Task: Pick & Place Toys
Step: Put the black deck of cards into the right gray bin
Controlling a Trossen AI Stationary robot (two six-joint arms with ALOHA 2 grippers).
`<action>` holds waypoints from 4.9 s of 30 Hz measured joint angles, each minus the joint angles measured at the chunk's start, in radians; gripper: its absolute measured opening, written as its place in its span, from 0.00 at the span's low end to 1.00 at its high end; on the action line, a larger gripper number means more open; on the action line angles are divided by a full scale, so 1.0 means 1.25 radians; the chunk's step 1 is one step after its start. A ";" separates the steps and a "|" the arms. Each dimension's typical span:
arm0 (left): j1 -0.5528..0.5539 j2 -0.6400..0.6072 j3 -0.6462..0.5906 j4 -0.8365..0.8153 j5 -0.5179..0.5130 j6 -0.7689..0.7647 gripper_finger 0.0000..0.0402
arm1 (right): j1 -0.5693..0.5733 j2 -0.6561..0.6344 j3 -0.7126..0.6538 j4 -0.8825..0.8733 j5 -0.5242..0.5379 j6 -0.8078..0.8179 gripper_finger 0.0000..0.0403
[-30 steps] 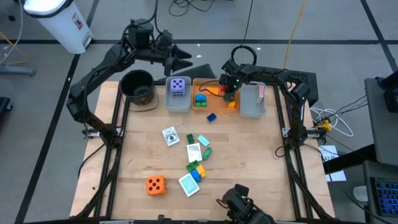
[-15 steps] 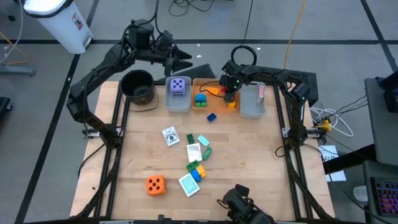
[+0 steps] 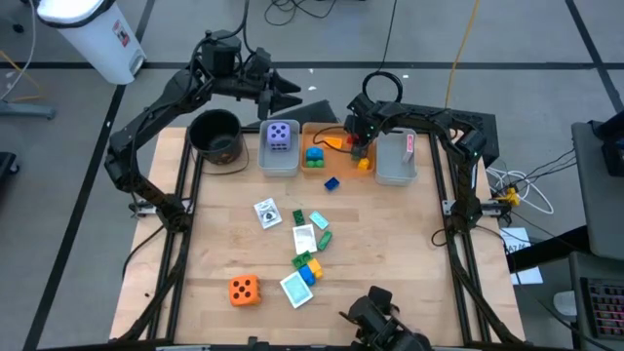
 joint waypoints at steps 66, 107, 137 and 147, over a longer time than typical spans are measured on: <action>-0.059 -0.453 -0.508 0.336 -0.127 -0.140 0.67 | 0.495 -0.668 -0.081 0.225 0.256 0.472 0.48; -0.865 -0.274 -0.691 0.009 -0.877 -0.732 0.67 | 1.039 -0.600 -0.416 0.479 0.404 0.782 0.40; -0.596 -0.272 -0.691 -0.120 -0.850 -0.979 0.67 | 0.972 -0.600 -0.416 0.427 0.399 0.763 0.40; -0.558 -0.220 -0.691 -0.119 -0.846 -1.027 0.71 | 0.973 -0.600 -0.416 0.404 0.398 0.761 0.40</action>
